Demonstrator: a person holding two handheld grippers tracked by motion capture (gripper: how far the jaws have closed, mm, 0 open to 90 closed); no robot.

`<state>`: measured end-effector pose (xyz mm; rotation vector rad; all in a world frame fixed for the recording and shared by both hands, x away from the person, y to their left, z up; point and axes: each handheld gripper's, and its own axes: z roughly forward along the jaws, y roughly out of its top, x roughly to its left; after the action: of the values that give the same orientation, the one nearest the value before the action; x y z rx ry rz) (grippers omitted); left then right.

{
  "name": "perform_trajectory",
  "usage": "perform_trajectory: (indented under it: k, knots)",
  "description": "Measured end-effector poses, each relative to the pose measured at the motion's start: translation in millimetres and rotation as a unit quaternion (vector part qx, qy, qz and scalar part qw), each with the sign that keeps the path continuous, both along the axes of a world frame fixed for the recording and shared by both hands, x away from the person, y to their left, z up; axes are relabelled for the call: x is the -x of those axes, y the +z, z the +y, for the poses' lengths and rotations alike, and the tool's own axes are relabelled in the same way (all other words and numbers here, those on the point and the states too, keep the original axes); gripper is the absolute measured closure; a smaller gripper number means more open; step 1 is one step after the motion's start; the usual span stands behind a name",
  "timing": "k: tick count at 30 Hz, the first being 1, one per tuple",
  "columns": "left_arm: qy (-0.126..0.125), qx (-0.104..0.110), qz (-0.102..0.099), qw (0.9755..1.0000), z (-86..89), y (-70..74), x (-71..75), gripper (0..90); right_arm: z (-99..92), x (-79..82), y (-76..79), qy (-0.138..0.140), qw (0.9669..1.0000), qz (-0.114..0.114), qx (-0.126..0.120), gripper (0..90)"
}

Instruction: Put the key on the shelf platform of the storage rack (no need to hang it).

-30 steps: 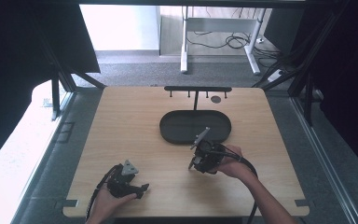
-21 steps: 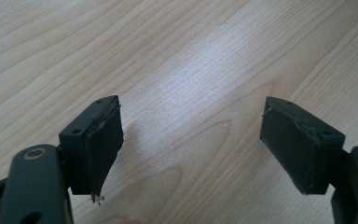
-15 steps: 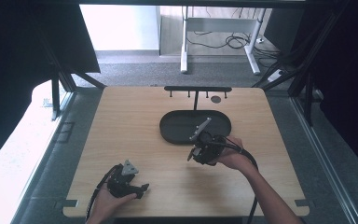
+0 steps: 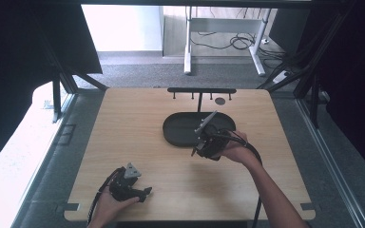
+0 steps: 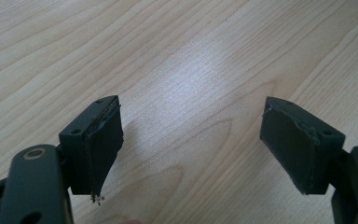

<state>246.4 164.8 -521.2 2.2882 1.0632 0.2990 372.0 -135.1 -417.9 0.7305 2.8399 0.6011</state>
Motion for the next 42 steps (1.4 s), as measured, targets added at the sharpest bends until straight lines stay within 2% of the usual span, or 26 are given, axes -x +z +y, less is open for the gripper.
perform_trajectory:
  k: [2, 25, 42]
  knots:
    - [0.0, 0.0, 0.0, 1.0, 0.0, 0.0, 0.0, 21.6, -0.6, -3.2, 0.2, -0.008, 1.0, -0.002, -0.003, 49.6]
    - [-0.001, 0.001, -0.002, 1.0, 0.5, 0.9, 0.1, 21.8, 4.3, -31.2, 11.1, -0.015, 0.9998, -0.003, -0.016, 49.6]
    - [-0.002, 0.001, 0.001, 1.0, 0.8, 1.1, 0.0, 21.7, 8.3, -57.6, 8.2, -0.033, 0.9993, -0.01, -0.017, 49.6]
